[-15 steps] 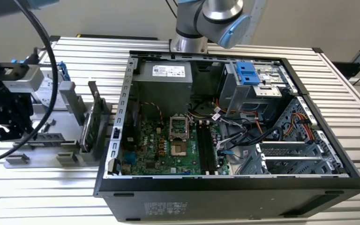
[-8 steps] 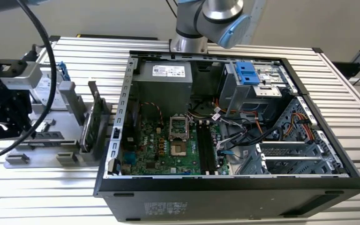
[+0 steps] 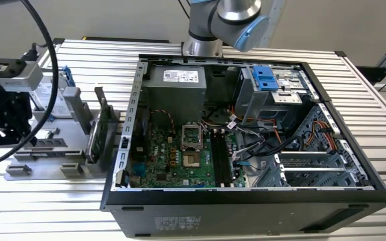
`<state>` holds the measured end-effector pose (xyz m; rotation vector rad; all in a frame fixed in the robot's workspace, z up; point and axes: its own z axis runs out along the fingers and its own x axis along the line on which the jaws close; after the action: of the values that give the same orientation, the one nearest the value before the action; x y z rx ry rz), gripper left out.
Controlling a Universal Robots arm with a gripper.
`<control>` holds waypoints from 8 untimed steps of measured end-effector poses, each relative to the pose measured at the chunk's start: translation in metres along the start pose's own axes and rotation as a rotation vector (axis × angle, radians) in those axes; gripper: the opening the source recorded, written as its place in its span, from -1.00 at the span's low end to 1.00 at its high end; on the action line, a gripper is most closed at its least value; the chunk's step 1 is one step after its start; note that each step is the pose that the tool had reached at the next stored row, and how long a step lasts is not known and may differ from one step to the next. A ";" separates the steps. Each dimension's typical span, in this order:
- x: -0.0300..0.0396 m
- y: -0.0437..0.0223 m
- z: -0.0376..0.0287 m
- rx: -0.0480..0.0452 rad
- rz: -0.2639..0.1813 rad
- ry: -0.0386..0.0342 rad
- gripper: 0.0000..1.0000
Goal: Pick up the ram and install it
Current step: 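Pick up the ram and move it above insertion slot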
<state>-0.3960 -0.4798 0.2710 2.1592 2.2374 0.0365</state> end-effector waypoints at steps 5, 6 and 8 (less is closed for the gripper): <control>0.0000 0.0002 -0.0047 0.0002 0.000 -0.0001 -1.00; 0.0000 0.0002 -0.0056 0.0000 0.000 0.0000 -1.00; 0.0000 0.0003 -0.0074 0.0001 0.000 0.0000 -1.00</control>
<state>-0.3960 -0.4797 0.2785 2.1593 2.2373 0.0363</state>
